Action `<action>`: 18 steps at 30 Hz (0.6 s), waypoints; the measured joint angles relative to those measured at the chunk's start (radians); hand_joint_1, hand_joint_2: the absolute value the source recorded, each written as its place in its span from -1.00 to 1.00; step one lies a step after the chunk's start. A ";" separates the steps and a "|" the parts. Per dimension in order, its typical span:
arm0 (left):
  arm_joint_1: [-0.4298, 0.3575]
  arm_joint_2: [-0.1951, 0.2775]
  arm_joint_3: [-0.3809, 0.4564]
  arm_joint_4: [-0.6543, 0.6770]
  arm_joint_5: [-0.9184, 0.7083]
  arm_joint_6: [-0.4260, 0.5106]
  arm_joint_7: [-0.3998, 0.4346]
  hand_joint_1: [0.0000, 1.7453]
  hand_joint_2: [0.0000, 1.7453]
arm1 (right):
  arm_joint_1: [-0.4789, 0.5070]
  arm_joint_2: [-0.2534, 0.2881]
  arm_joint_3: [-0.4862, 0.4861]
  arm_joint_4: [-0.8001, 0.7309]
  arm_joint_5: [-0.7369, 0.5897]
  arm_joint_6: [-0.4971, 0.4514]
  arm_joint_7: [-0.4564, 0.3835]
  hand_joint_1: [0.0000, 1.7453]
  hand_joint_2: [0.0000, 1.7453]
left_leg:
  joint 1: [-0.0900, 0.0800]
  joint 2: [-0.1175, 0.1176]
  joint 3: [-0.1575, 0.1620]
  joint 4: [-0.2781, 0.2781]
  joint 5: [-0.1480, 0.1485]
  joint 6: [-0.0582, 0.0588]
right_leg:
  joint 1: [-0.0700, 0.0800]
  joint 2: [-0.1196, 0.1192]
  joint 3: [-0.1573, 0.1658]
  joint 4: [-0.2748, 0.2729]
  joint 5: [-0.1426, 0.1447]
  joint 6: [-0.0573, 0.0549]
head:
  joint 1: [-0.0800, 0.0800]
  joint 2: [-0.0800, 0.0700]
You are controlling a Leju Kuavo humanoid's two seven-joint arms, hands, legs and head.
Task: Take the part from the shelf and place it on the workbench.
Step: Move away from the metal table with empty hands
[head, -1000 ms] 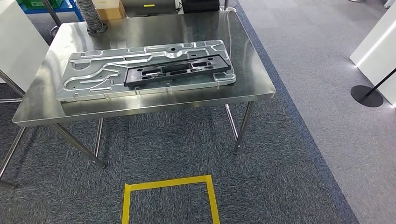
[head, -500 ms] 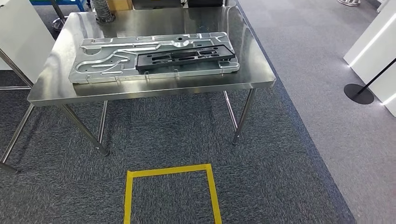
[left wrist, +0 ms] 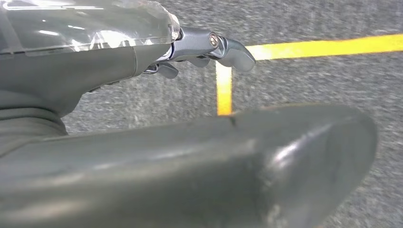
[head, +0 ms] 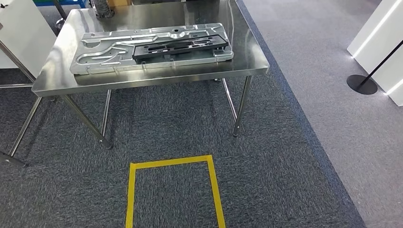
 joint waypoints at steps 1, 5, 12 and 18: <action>0.000 0.000 0.000 0.000 0.002 0.001 0.001 -1.00 -1.00 | 0.000 0.000 0.000 0.000 0.003 0.002 -0.001 -1.00 -1.00 | 0.000 0.000 0.029 -0.019 0.027 -0.001 | -0.001 0.000 -0.018 0.008 0.008 0.003 | 0.000 0.000; -0.004 0.000 0.001 0.000 0.008 0.004 0.008 -1.00 -1.00 | 0.000 0.000 0.003 0.000 0.007 0.004 -0.013 -1.00 -1.00 | 0.000 -0.004 0.207 -0.270 0.048 0.009 | 0.000 0.001 -0.074 0.045 0.032 0.023 | 0.000 0.000; -0.002 -0.003 0.002 0.000 0.009 0.007 0.015 -1.00 -1.00 | 0.001 -0.005 0.003 0.000 0.002 0.004 -0.022 -1.00 -1.00 | -0.002 0.001 0.165 -0.305 0.080 0.061 | -0.007 0.007 -0.138 0.196 -0.087 0.063 | 0.000 0.000; -0.001 -0.007 0.003 0.001 0.018 0.010 0.016 -1.00 -1.00 | 0.001 -0.007 -0.022 0.000 -0.065 0.049 -0.007 -1.00 -1.00 | -0.013 0.004 0.117 -0.302 0.120 0.060 | 0.000 0.008 -0.037 0.183 -0.069 0.042 | 0.000 0.000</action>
